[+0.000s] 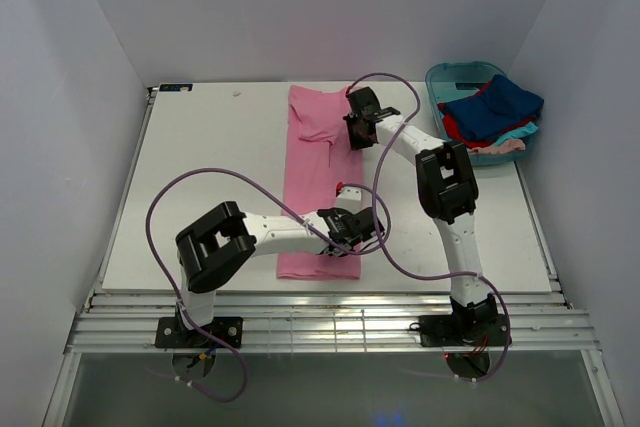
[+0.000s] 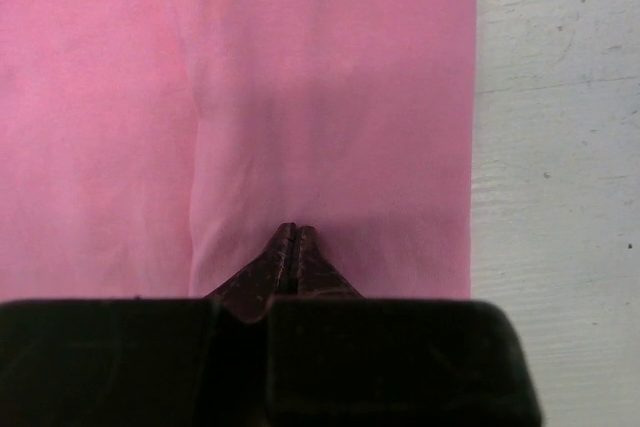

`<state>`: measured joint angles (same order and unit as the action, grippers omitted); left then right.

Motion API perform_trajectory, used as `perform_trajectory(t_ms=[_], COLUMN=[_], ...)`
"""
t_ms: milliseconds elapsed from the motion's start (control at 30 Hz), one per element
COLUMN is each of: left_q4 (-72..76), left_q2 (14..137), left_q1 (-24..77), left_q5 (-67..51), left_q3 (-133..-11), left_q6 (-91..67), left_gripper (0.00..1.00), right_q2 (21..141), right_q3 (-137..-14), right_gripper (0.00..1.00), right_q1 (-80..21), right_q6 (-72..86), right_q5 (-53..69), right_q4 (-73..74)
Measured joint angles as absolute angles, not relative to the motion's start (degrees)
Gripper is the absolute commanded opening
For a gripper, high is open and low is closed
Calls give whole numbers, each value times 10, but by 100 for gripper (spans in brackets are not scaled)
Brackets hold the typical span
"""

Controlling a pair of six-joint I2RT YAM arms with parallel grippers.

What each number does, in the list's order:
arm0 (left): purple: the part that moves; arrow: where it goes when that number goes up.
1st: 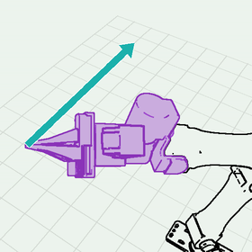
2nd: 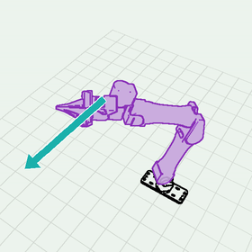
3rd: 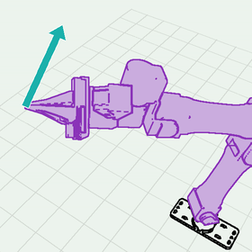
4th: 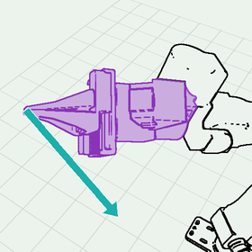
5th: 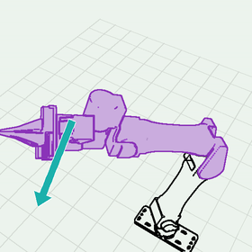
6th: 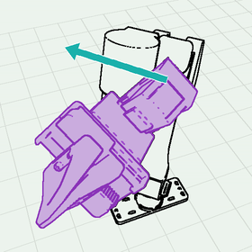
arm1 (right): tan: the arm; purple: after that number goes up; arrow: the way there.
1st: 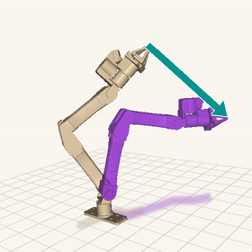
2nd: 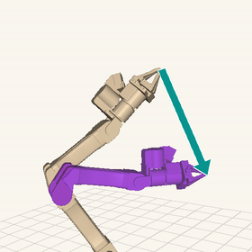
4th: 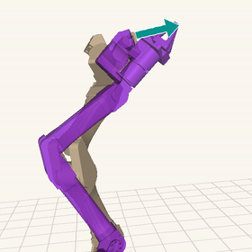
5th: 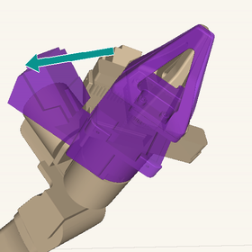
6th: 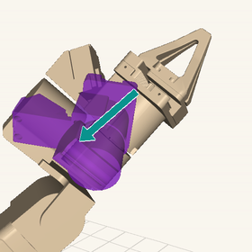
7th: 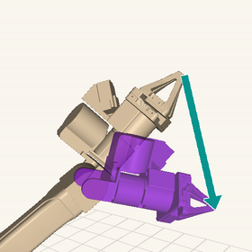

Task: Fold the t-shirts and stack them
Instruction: Rotate the tshirt 90 degrees

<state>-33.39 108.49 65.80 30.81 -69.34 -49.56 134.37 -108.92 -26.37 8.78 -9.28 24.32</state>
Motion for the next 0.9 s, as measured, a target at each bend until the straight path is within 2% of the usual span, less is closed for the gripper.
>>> perform_trajectory(t_ms=[100,167,200,233,300,333,367,467,600,700,900], left_q4=[-355,-372,-380,-383,-380,-375,-373,-347,-353,-377,-407], left_q2=[1083,1083,1082,1079,1059,1036,1010,910,780,749,762], left_q1=[657,657,657,657,657,657,657,656,643,620,613], left_q5=[319,331,340,348,365,374,381,403,418,415,392], left_q3=[-700,-711,-720,-729,-741,-741,-741,-711,-632,-562,-446], left_q6=[-485,-470,-460,-451,-433,-430,-427,-435,-474,-523,-580], left_gripper=[0,7,15,37,58,71,75,78,76,75,73], right_q2=[1332,1289,1264,1232,1159,1122,1084,965,825,792,792], right_q3=[-1073,-1007,-975,-940,-885,-871,-859,-803,-687,-604,-483], right_gripper=[8,21,28,35,46,65,71,72,71,70,69], right_q1=[-264,-264,-264,-264,-264,-265,-265,-272,-306,-342,-420], right_q6=[85,80,77,72,64,59,61,57,85,120,202], right_q5=[-95,-107,-113,-120,-135,-142,-149,-160,-163,-157,-127], right_q4=[239,211,204,198,191,191,187,156,134,141,190])
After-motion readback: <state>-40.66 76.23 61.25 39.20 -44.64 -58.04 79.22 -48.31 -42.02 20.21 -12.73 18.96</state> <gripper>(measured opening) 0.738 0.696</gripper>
